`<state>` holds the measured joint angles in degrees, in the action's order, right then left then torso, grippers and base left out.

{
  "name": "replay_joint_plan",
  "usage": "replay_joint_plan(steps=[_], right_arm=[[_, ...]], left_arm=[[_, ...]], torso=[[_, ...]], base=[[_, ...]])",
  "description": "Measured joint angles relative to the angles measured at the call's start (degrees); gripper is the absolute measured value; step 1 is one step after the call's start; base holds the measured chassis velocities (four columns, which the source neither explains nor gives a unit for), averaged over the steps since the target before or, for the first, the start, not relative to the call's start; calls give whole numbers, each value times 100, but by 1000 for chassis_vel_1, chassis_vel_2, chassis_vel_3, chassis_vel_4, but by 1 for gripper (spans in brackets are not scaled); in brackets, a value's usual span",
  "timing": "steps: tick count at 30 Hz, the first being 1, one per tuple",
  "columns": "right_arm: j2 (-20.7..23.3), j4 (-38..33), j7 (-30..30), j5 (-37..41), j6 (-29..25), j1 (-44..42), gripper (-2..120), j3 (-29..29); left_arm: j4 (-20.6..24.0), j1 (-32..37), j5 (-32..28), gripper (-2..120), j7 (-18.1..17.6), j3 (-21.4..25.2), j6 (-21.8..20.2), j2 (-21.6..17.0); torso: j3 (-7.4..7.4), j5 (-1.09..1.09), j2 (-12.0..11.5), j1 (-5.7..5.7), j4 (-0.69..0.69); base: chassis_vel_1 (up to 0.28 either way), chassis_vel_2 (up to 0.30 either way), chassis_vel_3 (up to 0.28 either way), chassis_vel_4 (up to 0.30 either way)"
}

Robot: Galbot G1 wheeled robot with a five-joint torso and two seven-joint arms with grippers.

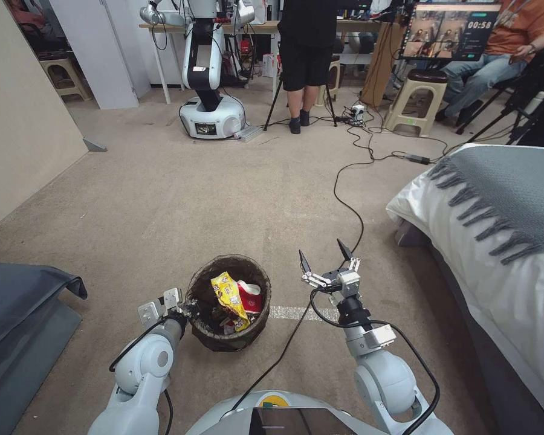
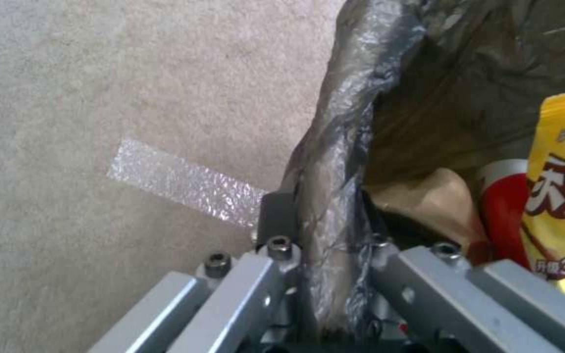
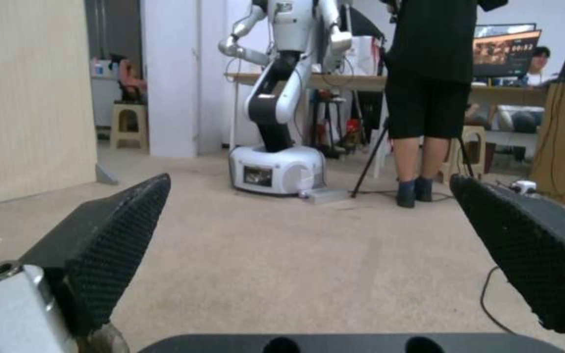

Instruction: Pick up the trash bin, then pick up the garbage from the floor and place it into the trash bin.

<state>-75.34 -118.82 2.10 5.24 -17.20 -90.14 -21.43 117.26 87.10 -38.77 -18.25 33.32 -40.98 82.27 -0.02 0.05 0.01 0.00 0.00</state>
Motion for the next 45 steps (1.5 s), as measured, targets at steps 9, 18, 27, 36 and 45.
replay_joint_plan(steps=[9, 18, 27, 36, 45], right_arm=[[10, 31, 36, -7, -28, -4, 100, -4], [5, 96, 49, -26, -41, 30, 100, 19], [-55, 112, -305, -172, -9, 45, 100, 31], [-327, 145, -997, -323, 277, -64, 100, 20], [-492, 219, -1121, -425, 284, -125, 100, 6]], left_arm=[[-100, -74, 14, 34, 61, -30, 2, -8], [15, -92, 327, 68, 294, -53, 74, -67], [521, 89, 1646, 98, 1010, -74, 1033, -118], [716, 518, 3436, 100, 1485, -151, 3041, 21], [617, 689, 3815, 100, 1475, -186, 3684, 108]], torso=[[0, -3, 0, 0, 0], [3, -13, -1, 0, -2], [3, -6, -1, 0, -1], [2, -6, -1, 0, 0], [2, -6, -1, 0, 0]], base=[[0, 0, 0, 0], [0, 0, 0, 0], [0, 0, 0, 0], [0, 0, 0, 0], [0, 0, 0, 0]])
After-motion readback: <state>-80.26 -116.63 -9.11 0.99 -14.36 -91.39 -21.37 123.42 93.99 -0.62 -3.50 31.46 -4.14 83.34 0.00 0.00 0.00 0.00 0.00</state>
